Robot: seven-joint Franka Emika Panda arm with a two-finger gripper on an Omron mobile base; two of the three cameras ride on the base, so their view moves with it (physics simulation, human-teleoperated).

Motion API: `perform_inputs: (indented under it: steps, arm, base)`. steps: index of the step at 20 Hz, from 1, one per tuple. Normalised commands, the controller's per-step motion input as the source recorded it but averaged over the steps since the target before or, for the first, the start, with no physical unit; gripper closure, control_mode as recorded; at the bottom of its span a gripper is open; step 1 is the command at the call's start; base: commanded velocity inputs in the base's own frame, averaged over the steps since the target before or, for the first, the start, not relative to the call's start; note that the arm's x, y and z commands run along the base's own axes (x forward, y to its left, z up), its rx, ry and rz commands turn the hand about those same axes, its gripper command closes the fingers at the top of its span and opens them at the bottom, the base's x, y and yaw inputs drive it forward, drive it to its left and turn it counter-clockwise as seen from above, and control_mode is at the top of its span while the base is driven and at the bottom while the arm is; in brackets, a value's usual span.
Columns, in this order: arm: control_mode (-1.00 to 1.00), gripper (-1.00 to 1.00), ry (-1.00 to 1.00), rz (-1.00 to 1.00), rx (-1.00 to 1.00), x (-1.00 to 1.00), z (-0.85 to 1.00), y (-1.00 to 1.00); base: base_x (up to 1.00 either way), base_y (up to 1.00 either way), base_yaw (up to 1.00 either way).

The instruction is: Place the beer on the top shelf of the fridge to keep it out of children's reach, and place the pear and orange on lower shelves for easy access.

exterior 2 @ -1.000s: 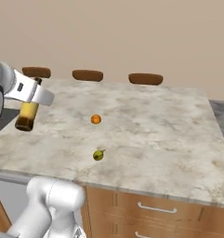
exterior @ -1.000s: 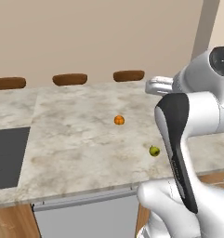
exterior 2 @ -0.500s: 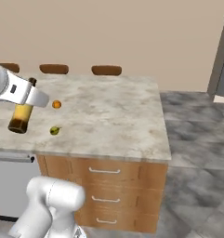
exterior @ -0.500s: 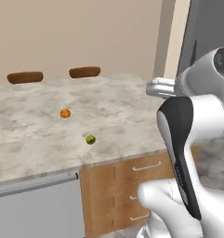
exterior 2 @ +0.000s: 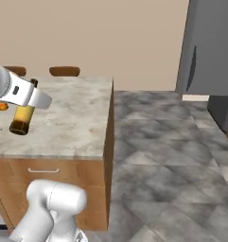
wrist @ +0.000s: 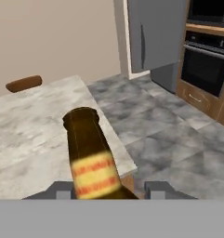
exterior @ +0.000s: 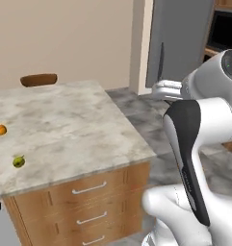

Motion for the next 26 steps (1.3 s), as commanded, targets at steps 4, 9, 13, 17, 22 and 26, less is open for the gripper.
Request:
perform_inputs:
  steps: [4, 9, 13, 17, 22, 26]
  arm:
    - [1.0, 1.0, 0.0, 0.0, 0.0, 0.0, 0.0, 0.0]
    - [1.0, 1.0, 0.0, 0.0, 0.0, 0.0, 0.0, 0.0]
    - [1.0, 1.0, 0.0, 0.0, 0.0, 0.0, 0.0, 0.0]
    - [1.0, 1.0, 0.0, 0.0, 0.0, 0.0, 0.0, 0.0]
    - [1.0, 1.0, 0.0, 0.0, 0.0, 0.0, 0.0, 0.0]
    - [1.0, 1.0, 0.0, 0.0, 0.0, 0.0, 0.0, 0.0]
  base:
    - [0.44, -1.0, -0.11]
    - [0.69, -1.0, -0.17]
    - [1.0, -0.67, 0.01]
    - [1.0, -0.28, 0.29]
    - [1.0, -0.14, 0.37]
    - [1.0, -0.21, 0.3]
